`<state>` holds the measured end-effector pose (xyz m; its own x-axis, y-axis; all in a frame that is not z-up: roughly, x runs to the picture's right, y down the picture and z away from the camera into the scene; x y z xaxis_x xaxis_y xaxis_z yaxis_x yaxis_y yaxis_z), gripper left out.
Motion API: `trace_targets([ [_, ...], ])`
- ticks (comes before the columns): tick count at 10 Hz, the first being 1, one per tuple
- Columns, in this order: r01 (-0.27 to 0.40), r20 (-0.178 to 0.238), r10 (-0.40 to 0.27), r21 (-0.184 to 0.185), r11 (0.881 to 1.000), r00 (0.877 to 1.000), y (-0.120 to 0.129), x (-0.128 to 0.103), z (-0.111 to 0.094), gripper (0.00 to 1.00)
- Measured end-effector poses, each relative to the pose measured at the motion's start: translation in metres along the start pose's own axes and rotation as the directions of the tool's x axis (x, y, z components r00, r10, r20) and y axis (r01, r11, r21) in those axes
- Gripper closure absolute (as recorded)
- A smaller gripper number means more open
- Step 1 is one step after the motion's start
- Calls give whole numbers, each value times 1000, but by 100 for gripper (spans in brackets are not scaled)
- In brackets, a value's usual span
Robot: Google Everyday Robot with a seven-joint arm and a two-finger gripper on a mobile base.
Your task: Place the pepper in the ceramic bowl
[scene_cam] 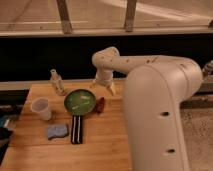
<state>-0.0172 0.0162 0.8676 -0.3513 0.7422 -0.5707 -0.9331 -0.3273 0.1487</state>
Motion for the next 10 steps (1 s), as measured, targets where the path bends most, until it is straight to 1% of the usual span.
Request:
trace_targets([
  [1,-1,1,1,29,1000,1000,-7,-5,9,20],
  [3,-25,3,25,63,998,1000,-27,-11,15,20],
  [4,-53,2,53,77,996,999,-45,-15,17,20],
  [6,-103,-8,104,89,991,995,-72,-20,24,20],
  [7,-118,-27,121,94,989,992,-78,-19,34,20],
  [9,-119,-66,126,94,988,990,-78,-14,52,20],
  [10,-120,-94,128,94,988,987,-77,-8,61,20],
])
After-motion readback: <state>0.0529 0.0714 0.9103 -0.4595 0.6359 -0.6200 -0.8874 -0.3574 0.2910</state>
